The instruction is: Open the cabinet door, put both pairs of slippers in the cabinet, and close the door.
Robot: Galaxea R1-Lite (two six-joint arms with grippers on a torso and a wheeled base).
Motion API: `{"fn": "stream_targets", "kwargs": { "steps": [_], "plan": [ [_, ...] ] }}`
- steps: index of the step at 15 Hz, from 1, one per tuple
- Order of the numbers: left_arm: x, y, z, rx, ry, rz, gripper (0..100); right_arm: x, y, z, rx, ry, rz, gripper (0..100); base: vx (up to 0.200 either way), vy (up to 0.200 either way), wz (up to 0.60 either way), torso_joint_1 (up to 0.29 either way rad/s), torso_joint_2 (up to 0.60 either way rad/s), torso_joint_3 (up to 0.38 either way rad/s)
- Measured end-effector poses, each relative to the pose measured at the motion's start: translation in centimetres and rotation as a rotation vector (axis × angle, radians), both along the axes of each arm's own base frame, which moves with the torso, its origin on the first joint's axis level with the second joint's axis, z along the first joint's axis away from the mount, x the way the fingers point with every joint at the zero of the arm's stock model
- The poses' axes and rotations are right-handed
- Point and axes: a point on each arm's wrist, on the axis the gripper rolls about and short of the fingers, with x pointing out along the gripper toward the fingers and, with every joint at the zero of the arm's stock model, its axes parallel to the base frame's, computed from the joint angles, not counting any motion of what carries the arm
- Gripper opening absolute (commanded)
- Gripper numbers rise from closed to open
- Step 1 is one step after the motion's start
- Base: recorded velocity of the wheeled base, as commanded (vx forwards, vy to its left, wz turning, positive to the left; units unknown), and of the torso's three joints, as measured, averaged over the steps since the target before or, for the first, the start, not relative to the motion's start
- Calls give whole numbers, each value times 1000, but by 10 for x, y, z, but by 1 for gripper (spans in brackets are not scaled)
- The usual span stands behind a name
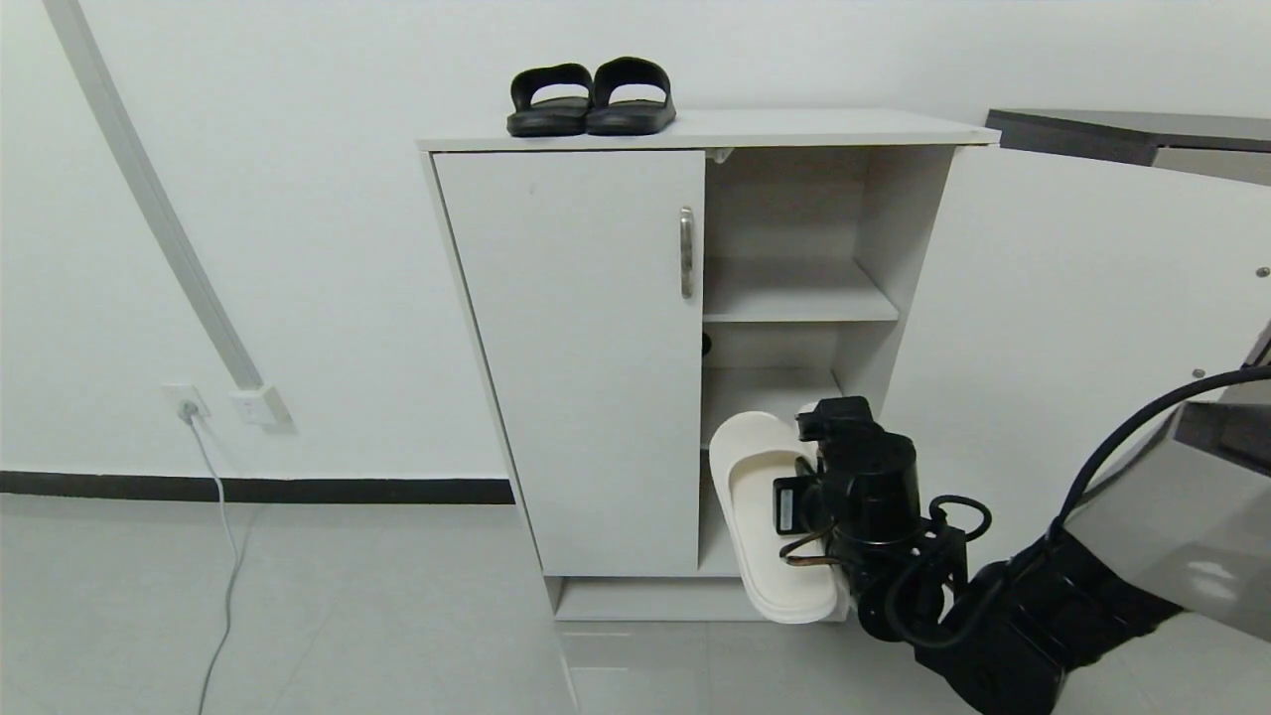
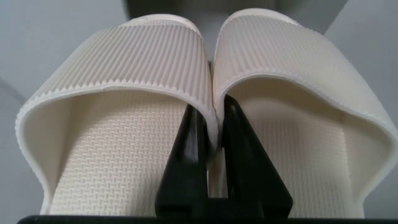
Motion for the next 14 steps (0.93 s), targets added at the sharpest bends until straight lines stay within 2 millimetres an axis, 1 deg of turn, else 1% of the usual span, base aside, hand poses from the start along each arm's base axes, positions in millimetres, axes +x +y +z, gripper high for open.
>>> {"fn": "stream_targets", "kwargs": {
  "steps": [2,5,7,9,10,12,14],
  "plan": [
    [0,0,0,0,-1,-1,0,10,7,-6,4,-10,-51,0,0,-200,0,2,2,2],
    [0,0,0,1,0,0,0,15,9,-14,-6,-1,-57,0,0,-200,0,5,5,2],
    [0,0,0,0,-1,-1,0,17,9,-18,-11,6,-61,0,0,0,0,0,0,0],
    [0,0,0,0,-1,-1,0,20,14,-22,-11,7,-53,0,0,0,0,0,0,0],
    [0,0,0,0,-1,0,0,25,16,-25,-7,4,-54,0,0,0,0,0,0,0],
    [0,0,0,0,-1,0,0,34,29,-32,9,-4,-18,0,0,0,0,0,0,0],
    [0,0,0,0,0,0,0,46,33,-38,37,-16,23,0,0,0,0,0,0,0]
  ]
}}
